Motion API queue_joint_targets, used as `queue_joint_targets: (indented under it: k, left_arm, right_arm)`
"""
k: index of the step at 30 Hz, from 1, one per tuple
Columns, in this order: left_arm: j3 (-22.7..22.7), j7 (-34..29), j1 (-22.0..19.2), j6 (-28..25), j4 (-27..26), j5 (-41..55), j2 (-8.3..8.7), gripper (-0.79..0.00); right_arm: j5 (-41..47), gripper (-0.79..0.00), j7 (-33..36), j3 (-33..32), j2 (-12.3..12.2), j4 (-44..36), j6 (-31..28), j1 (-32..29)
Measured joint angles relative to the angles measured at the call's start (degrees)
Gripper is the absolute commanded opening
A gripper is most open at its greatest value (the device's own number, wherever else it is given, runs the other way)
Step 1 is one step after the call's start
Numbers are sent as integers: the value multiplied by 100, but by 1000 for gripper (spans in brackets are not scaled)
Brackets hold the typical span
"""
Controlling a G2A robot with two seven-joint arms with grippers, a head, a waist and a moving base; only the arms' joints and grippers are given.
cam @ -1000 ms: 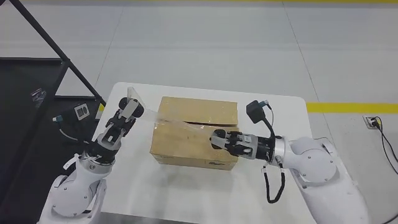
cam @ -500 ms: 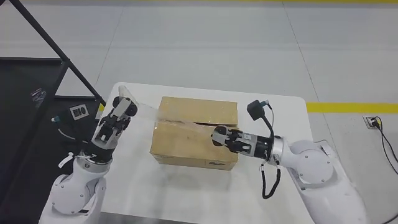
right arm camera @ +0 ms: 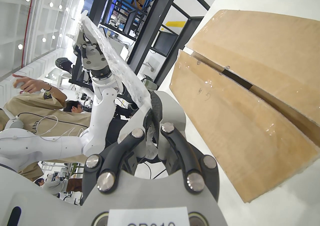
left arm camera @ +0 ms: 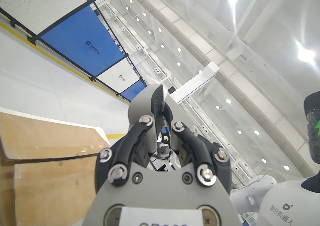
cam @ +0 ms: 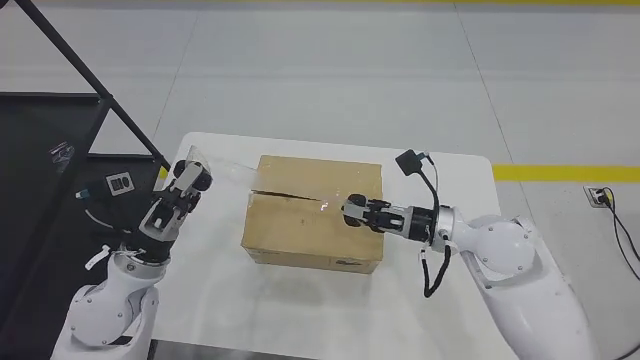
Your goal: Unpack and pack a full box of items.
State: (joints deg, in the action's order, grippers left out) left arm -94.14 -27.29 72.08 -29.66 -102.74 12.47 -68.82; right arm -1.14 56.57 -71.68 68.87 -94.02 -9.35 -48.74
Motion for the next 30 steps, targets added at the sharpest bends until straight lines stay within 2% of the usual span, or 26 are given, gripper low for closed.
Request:
queue_joint_targets:
  k: [6,13,17,24,30]
  left_arm:
    - [51,-33,54,96,131,-526,24,-785]
    - [177,614,65,334,370,-933,-7,-785]
    - [255,764,28,597,506,-1105,-13,-785]
    - [417,667,-152,951,883,-1137,-16,-785]
    - [496,477,-284,981,1161,-1035,-9,-785]
  right_arm:
    - [27,-785,230,58,-20,126,321,244]
    - [14,-785,230,68,-20,137,345,261]
    - [33,-785,208,89,-19,137,377,233]
    - [515,-785,660,302,1,532,1203,544]
    - [1209,-785,1062,441,44,1100,2030,972]
